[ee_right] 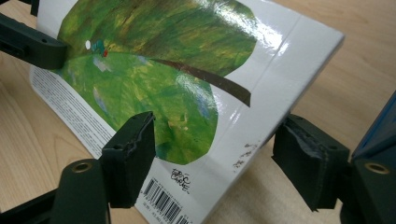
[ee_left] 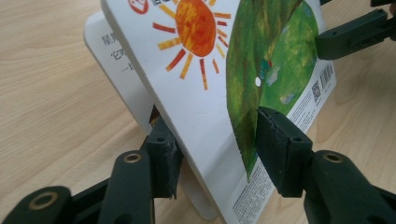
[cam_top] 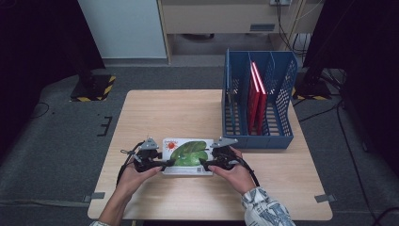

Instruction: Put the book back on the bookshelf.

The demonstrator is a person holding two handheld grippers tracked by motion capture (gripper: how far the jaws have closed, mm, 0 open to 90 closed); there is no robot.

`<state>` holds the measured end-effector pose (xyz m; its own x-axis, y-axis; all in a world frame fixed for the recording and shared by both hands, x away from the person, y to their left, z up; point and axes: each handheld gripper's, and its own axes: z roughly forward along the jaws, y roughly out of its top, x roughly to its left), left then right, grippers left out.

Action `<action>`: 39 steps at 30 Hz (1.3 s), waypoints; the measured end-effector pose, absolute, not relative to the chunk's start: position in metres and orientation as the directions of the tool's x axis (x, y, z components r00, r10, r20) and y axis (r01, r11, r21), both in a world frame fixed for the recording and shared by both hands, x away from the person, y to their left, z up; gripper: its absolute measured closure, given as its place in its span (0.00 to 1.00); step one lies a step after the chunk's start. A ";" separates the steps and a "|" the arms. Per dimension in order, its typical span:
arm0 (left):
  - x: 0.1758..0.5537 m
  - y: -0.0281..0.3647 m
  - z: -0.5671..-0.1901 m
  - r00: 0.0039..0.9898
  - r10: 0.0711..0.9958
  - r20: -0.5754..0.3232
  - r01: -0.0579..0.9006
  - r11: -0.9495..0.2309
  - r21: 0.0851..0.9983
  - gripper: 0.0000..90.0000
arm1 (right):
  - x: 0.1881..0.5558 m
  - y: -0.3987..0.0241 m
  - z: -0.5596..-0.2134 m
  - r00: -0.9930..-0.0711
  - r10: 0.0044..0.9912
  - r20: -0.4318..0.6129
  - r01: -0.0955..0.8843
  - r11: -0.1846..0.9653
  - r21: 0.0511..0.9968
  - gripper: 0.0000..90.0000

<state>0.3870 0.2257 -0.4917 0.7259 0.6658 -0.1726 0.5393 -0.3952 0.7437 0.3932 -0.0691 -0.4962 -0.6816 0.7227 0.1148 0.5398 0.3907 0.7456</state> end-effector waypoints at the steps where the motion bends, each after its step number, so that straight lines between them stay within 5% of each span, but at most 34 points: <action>1: 0.387 0.226 -0.491 0.724 0.669 -0.169 0.538 -0.394 0.745 0.59 | 0.394 -0.068 -0.494 -0.682 0.723 0.110 0.536 0.391 0.748 0.34; 16: 0.393 0.227 -0.490 0.672 0.739 -0.047 0.487 -0.393 0.780 0.64 | 0.404 -0.060 -0.474 -0.683 0.728 0.059 0.482 0.389 0.785 0.39; 39: 0.381 0.236 -0.497 0.647 0.758 -0.085 0.501 -0.339 0.796 0.53 | 0.377 -0.060 -0.469 -0.759 0.647 0.072 0.426 0.411 0.806 0.39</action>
<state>0.3813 0.2356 -0.4972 0.6473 0.7575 -0.0848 0.5015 -0.3394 0.7958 0.3773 -0.0601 -0.4685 -0.7592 0.6469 0.0718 0.4264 0.4110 0.8058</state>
